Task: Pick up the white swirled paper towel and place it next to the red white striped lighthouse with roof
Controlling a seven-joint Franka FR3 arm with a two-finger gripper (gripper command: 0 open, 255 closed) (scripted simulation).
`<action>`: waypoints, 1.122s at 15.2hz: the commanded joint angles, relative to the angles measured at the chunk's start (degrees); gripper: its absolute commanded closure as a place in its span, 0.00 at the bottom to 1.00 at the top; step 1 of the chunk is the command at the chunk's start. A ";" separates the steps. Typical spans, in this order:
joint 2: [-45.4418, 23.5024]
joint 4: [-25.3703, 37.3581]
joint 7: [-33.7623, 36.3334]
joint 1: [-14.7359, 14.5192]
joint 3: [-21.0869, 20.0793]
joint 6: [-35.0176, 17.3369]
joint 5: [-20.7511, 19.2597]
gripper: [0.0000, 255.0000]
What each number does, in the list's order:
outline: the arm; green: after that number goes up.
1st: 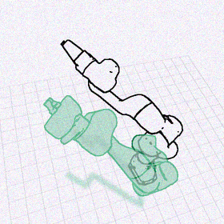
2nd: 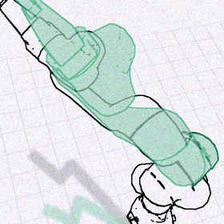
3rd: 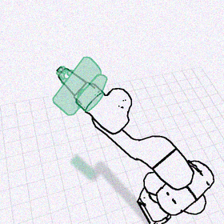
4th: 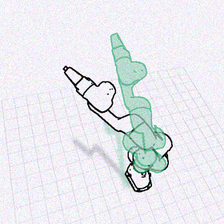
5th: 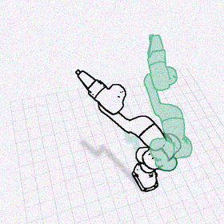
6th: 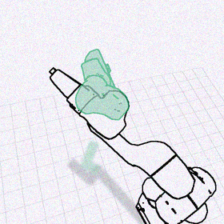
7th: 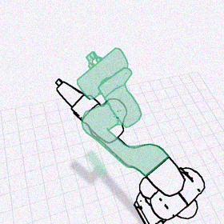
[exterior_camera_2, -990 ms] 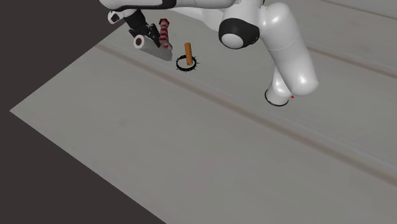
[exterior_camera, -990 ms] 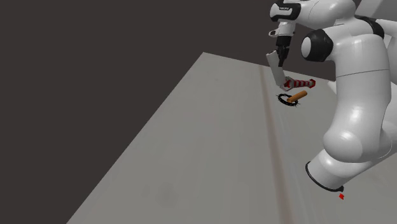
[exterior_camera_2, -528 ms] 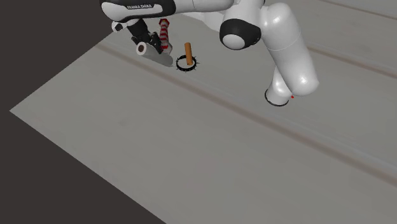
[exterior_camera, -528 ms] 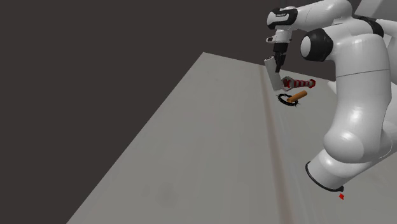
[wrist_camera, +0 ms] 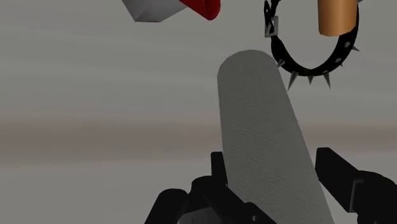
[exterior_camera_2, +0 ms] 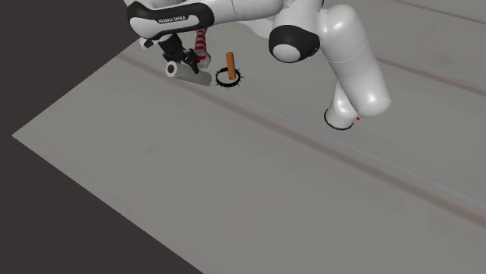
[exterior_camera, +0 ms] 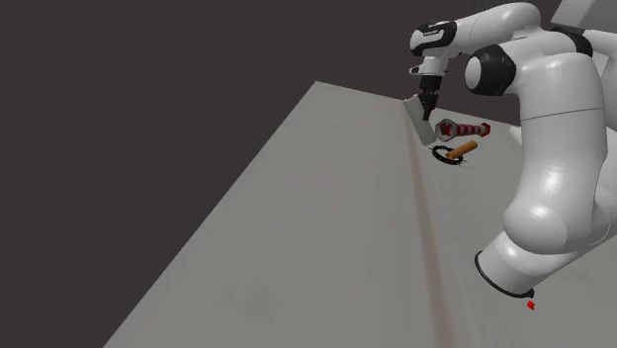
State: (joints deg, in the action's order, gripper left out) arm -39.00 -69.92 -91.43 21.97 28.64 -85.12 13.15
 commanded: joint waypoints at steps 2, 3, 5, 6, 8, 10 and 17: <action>-0.71 -2.30 -0.14 -0.09 -0.01 -2.20 0.05 1.00; -0.89 -2.80 -0.18 -0.14 -0.05 -2.85 0.13 1.00; -1.29 -3.75 -0.25 -0.23 -0.14 -4.14 0.31 1.00; -1.59 -4.35 -0.30 -0.28 -0.22 -5.00 0.45 1.00; -1.59 -4.36 -0.31 -0.29 -0.20 -5.00 0.46 1.00; -1.60 -4.35 -0.31 -0.30 -0.19 -4.99 0.47 1.00; -1.75 -4.06 -0.47 -0.12 -0.14 -4.85 0.49 0.00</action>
State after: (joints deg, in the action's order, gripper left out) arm -40.68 -74.01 -91.87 21.80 28.48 -90.00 13.66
